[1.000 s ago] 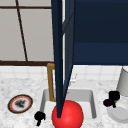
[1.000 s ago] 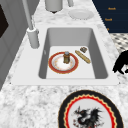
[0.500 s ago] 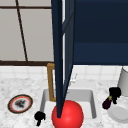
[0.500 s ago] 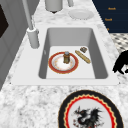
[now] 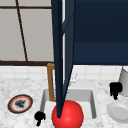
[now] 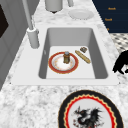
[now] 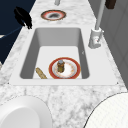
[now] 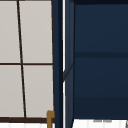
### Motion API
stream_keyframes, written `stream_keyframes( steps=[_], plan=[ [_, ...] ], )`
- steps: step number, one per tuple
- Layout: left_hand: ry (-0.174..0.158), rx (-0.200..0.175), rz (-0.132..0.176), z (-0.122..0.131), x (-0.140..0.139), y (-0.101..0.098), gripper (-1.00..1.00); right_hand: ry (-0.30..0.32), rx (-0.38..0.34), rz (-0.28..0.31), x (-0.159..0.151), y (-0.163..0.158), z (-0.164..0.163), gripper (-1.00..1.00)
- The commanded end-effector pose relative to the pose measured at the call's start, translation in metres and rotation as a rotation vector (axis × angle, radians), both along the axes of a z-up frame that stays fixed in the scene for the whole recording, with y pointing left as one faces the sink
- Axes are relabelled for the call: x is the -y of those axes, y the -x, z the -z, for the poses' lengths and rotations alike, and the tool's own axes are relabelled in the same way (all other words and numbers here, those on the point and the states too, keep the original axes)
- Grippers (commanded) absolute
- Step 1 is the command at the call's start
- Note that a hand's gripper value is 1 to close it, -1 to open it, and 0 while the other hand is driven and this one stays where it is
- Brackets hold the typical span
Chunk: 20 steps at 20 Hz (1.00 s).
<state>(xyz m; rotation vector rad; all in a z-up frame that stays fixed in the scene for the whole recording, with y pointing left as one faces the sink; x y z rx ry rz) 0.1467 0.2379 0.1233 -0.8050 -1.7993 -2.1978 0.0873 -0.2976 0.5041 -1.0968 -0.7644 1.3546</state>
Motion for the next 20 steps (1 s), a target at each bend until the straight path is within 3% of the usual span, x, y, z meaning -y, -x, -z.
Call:
stream_keyframes(
  steps=[1,9,10,11,12,13,20],
  plan=[
    [0.000,0.000,0.000,0.000,0.000,0.000,0.00,0.013,-0.013,0.014,-0.004,0.007,-0.022,1.00],
    [0.000,0.000,0.000,0.000,0.000,0.000,0.00,0.003,-0.002,0.024,0.000,0.010,-0.035,1.00],
    [0.000,0.000,0.000,0.000,0.000,0.000,0.00,-0.006,-0.003,0.024,0.003,0.010,-0.035,-1.00],
    [0.000,0.000,0.000,0.000,0.000,0.000,0.00,-0.004,-0.005,0.013,-0.003,0.009,-0.036,-1.00],
    [0.000,0.000,0.000,0.000,0.000,0.000,0.00,0.012,-0.008,-0.008,-0.003,0.008,-0.036,1.00],
    [0.000,0.000,0.000,0.000,0.000,0.000,0.00,0.011,-0.003,-0.008,-0.003,0.007,-0.036,-1.00],
    [0.000,0.000,0.000,0.000,0.000,0.000,0.00,0.014,-0.033,-0.010,0.000,0.018,-0.020,-1.00]
  ],
)
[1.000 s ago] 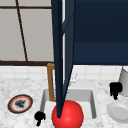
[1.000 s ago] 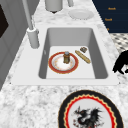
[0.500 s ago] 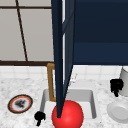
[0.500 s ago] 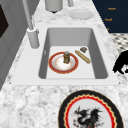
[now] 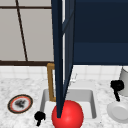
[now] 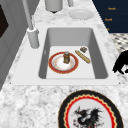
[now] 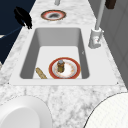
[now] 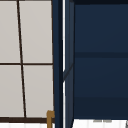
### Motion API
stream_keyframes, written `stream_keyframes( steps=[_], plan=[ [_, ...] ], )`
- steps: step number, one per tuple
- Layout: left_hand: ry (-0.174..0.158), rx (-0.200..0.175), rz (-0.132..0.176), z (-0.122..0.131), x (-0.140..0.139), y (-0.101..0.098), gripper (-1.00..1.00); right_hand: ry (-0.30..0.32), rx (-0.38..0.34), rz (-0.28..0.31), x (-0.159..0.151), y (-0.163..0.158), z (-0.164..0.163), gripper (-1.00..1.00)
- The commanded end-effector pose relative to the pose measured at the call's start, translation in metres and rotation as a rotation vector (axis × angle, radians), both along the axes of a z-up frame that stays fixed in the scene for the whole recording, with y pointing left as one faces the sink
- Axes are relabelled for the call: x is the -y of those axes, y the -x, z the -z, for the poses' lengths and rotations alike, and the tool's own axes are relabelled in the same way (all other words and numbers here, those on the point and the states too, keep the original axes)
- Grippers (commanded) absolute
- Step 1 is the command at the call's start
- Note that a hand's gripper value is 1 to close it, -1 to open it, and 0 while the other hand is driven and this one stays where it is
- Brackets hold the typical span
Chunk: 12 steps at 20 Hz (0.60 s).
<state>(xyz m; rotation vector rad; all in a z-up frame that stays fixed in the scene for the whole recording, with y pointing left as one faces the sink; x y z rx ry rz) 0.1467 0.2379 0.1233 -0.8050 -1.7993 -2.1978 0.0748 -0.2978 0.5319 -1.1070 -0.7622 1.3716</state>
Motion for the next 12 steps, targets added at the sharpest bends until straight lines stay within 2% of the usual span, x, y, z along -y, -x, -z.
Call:
stream_keyframes(
  steps=[1,7,12],
  plan=[
    [0.000,0.000,0.000,0.0000,0.0000,0.0000,0.00,0.000,-0.030,0.000,0.0000,0.0022,0.0066,-1.00],
    [0.000,0.000,0.000,0.0000,0.0000,0.0000,0.00,0.004,0.015,-0.001,0.0035,0.0061,0.0047,-1.00],
    [0.000,0.000,0.000,0.0000,0.0000,0.0000,0.00,0.006,-0.028,-0.020,0.0026,0.0109,0.0094,-1.00]
  ],
)
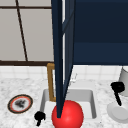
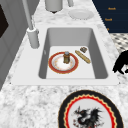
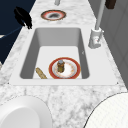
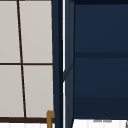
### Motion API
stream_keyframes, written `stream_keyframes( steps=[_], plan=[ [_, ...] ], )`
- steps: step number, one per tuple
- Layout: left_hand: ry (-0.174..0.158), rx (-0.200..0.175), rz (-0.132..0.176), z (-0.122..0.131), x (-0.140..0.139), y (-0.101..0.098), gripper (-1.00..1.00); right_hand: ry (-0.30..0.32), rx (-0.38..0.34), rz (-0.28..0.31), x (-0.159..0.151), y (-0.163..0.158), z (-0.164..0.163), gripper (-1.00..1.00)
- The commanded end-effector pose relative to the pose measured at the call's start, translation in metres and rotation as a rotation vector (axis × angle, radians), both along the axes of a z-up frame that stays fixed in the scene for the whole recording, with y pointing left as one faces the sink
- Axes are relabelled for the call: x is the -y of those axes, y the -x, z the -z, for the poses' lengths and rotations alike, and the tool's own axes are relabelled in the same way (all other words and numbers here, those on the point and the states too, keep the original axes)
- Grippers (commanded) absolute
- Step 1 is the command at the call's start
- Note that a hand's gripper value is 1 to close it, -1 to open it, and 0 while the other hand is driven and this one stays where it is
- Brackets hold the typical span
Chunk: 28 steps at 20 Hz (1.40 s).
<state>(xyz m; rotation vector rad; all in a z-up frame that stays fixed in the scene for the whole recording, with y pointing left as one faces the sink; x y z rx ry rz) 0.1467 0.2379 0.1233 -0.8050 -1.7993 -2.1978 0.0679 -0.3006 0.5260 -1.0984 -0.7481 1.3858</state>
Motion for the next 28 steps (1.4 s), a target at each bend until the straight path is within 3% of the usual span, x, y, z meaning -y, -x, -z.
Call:
stream_keyframes(
  steps=[1,4,15,23,28],
  plan=[
    [0.000,0.000,0.000,0.000,0.000,0.000,0.00,0.000,-0.026,-0.017,0.000,0.005,0.010,-1.00],
    [0.000,0.000,0.000,0.000,0.000,0.000,0.00,0.016,0.036,-0.120,-0.004,0.001,0.019,-1.00],
    [0.000,0.000,0.000,0.000,0.000,0.000,0.00,-0.049,0.059,-0.314,0.001,0.000,0.033,-1.00],
    [0.000,0.000,0.000,0.000,0.000,0.000,0.00,-0.071,0.119,-0.384,-0.019,-0.012,0.046,-1.00],
    [0.000,0.000,0.000,0.000,0.000,0.000,0.00,-0.073,0.141,-0.371,-0.041,-0.037,0.053,-1.00]
  ],
)
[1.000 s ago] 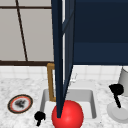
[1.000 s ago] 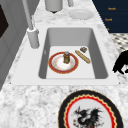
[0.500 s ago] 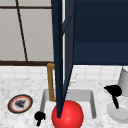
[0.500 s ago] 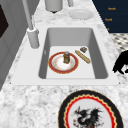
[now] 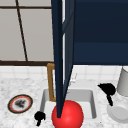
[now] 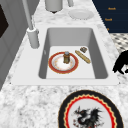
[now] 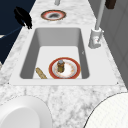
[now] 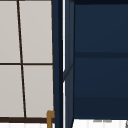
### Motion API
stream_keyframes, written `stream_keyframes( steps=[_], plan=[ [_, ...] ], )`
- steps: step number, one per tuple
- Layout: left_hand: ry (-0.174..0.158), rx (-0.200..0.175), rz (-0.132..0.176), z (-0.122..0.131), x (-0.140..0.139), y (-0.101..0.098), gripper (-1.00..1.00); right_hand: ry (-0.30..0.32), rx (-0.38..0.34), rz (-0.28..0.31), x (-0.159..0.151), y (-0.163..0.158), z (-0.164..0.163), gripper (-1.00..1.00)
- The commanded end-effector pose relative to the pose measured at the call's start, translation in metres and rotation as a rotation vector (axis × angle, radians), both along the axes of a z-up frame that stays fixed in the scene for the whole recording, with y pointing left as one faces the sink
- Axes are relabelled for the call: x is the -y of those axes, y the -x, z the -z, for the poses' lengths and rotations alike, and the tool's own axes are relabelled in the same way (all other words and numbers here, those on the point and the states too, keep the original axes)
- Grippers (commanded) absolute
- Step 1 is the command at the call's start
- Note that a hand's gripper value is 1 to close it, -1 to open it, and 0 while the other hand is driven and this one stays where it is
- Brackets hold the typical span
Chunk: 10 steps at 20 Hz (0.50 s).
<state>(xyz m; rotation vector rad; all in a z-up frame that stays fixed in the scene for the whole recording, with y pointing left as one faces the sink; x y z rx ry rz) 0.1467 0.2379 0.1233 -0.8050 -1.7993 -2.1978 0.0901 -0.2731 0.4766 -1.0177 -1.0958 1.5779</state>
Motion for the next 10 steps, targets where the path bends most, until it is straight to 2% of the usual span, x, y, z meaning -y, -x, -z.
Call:
stream_keyframes(
  steps=[1,10],
  plan=[
    [0.000,0.000,0.000,0.000,0.000,0.000,0.00,0.000,0.037,-0.020,-0.019,-0.021,0.005,-1.00],
    [0.000,0.000,0.000,0.000,0.000,0.000,0.00,0.002,0.030,-0.001,-0.069,-0.086,0.021,-1.00]
  ],
)
